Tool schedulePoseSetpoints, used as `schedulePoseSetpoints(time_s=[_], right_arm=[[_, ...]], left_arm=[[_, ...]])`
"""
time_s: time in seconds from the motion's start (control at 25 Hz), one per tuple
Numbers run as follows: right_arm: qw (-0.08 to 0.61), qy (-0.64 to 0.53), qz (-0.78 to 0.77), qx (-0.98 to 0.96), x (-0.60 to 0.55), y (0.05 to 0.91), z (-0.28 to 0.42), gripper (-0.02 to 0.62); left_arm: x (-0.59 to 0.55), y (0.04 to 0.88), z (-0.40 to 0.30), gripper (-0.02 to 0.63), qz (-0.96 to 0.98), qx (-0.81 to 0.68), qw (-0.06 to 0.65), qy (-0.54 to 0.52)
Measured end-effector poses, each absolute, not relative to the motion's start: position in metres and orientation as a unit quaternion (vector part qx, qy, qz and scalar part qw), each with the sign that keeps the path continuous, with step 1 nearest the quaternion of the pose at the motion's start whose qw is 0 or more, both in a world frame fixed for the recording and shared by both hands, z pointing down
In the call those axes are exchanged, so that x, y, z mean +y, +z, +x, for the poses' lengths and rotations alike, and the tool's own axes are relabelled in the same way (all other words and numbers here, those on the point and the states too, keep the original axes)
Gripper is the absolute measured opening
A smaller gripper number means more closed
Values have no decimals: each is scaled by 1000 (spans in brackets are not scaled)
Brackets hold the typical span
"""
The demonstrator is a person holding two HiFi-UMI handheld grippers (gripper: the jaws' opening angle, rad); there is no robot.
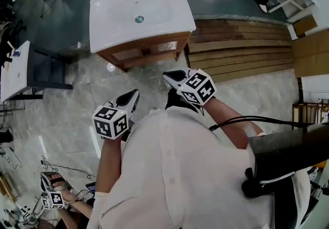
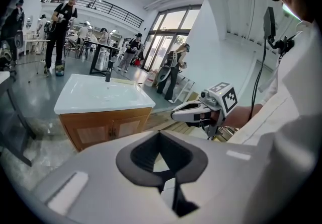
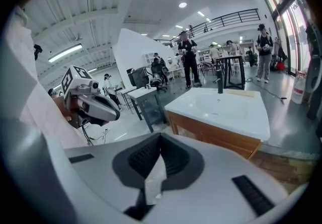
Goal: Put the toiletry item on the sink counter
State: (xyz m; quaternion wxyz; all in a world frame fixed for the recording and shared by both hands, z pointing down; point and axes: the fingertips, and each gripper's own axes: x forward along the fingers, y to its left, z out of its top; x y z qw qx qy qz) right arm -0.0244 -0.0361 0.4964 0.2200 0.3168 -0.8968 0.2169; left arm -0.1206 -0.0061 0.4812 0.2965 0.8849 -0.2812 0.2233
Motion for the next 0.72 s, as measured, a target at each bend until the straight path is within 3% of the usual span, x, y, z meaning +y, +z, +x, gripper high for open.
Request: schedulePoseSetpoints(time_s=[0.72], right_arm=[[225,213,312,-898,-28,494,-24,5]], left_arm=[[-3,483,-112,6,886,-269,302,226]])
